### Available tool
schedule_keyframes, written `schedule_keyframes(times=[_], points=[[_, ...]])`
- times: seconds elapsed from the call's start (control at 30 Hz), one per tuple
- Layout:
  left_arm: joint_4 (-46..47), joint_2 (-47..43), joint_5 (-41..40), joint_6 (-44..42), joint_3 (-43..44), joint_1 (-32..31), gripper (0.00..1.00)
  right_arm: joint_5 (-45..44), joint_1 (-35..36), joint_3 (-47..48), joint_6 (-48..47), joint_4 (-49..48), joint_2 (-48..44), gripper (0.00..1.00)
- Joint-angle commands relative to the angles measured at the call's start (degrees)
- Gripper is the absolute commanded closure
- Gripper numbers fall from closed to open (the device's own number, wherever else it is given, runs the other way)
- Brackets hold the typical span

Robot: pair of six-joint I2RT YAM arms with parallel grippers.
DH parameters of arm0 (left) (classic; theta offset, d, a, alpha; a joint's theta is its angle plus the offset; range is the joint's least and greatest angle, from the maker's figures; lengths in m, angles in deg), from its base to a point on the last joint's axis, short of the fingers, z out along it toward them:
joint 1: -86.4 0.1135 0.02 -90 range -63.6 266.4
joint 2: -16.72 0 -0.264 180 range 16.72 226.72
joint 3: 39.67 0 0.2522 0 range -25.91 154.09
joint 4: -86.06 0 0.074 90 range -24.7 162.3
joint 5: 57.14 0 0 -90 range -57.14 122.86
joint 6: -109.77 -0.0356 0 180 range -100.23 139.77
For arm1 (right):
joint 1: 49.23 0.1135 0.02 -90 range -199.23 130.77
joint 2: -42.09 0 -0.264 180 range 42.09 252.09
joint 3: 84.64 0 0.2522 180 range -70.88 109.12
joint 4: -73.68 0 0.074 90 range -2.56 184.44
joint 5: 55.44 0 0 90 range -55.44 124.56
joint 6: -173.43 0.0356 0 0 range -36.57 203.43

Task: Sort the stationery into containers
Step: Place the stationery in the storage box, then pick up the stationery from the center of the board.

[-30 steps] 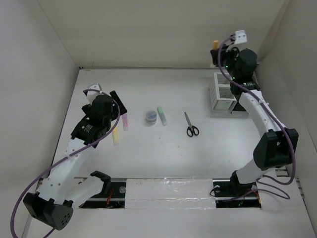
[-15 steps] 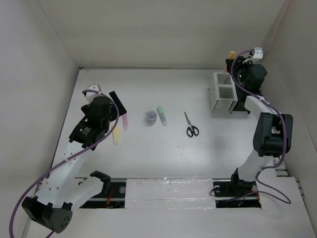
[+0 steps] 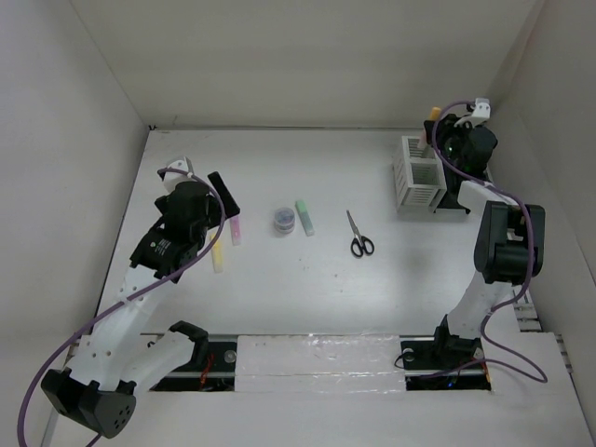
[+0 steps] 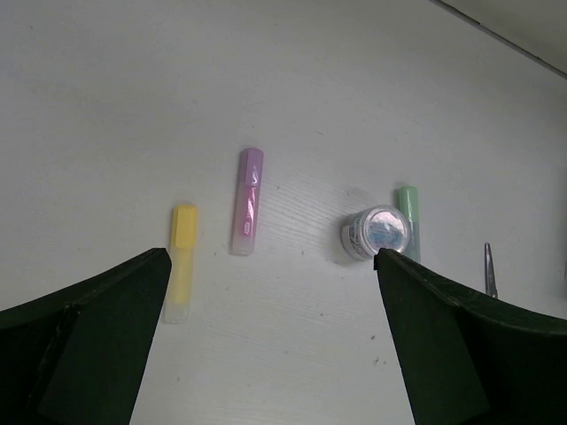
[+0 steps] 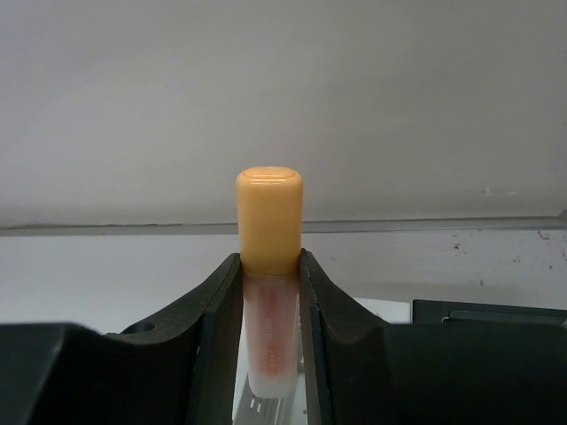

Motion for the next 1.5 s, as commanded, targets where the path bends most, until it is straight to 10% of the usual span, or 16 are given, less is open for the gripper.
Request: schedule_keyframes(times=[0.0, 0.23, 0.67, 0.87, 1.13, 1.47], points=[[1.73, -1.23, 0.09, -0.88, -0.35, 0.20, 0.00, 0.55, -0.71, -1.01, -0.22, -4.25, 0.24, 0.99], [1.73, -1.76, -0.97, -0.88, -0.35, 0.20, 0.00, -0.59, -0.71, -2.24, -0.22, -3.03, 0.24, 0.94], [1.73, -2.38, -1.49, -0.88, -0.35, 0.20, 0.00, 1.42, -1.24, -6.81, -1.80, -5.82, -4.23, 0.01], [1.11, -1.85, -3.41, 0.43, -0.35, 0.20, 0.00, -1.29, 5.51, -2.70, -5.47, 2.92, -13.28, 0.01], [-5.56, 4.12, -11.77, 7.29, 3.42, 0.20, 0.00, -24.73, 26.94, 27.88, -11.48, 59.58, -5.40, 0.01], [-6.09, 2.20, -13.45, 8.00, 2.82, 0.20, 0.00, -31.27, 43.66, 27.64, -3.73, 67.55, 2.96, 0.09]])
